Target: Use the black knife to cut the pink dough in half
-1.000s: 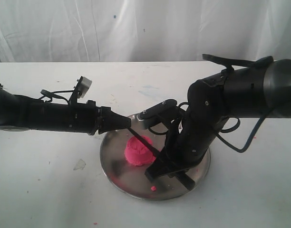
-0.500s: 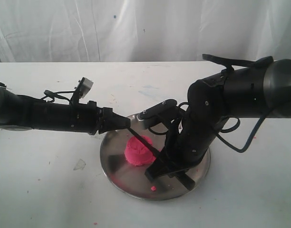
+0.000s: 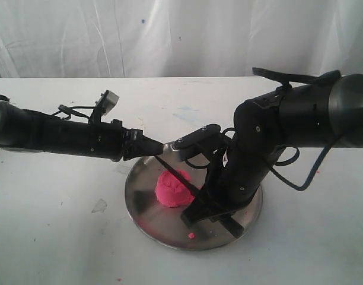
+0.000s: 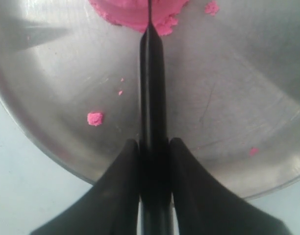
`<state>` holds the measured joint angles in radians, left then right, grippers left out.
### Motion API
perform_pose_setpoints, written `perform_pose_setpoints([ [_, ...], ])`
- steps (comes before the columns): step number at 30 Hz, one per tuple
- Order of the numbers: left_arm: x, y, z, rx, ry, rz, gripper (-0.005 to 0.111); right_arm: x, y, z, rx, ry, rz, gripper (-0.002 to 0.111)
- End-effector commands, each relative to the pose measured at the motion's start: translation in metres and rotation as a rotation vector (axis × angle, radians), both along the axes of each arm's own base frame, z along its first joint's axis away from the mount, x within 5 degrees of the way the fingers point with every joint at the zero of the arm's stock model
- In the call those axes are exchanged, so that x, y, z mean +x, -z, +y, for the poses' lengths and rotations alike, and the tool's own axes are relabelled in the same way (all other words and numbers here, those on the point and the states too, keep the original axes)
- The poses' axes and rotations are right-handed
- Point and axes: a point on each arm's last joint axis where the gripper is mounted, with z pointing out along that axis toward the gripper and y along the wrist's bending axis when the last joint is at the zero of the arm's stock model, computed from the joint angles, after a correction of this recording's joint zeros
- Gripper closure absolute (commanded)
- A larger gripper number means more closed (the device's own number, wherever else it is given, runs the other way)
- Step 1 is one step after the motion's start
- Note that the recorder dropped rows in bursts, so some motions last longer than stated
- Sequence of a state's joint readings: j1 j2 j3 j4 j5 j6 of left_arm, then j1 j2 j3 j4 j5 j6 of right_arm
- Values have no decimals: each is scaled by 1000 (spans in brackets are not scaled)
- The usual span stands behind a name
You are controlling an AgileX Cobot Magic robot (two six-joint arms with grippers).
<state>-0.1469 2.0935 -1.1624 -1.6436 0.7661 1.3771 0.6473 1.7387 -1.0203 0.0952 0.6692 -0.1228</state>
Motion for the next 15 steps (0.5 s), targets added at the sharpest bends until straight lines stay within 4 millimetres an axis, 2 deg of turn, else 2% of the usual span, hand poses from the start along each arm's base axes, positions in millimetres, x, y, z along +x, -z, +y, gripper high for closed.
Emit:
perform_pose_setpoints([
  [1, 3, -11, -3, 52, 79, 15, 107, 1, -2, 1, 4, -16, -15, 108],
  [7, 3, -7, -1, 130, 103, 19, 107, 1, -2, 1, 2, -24, -17, 108],
  [15, 5, -8, 0, 139, 83, 11, 107, 1, -2, 1, 1, -36, -18, 108],
])
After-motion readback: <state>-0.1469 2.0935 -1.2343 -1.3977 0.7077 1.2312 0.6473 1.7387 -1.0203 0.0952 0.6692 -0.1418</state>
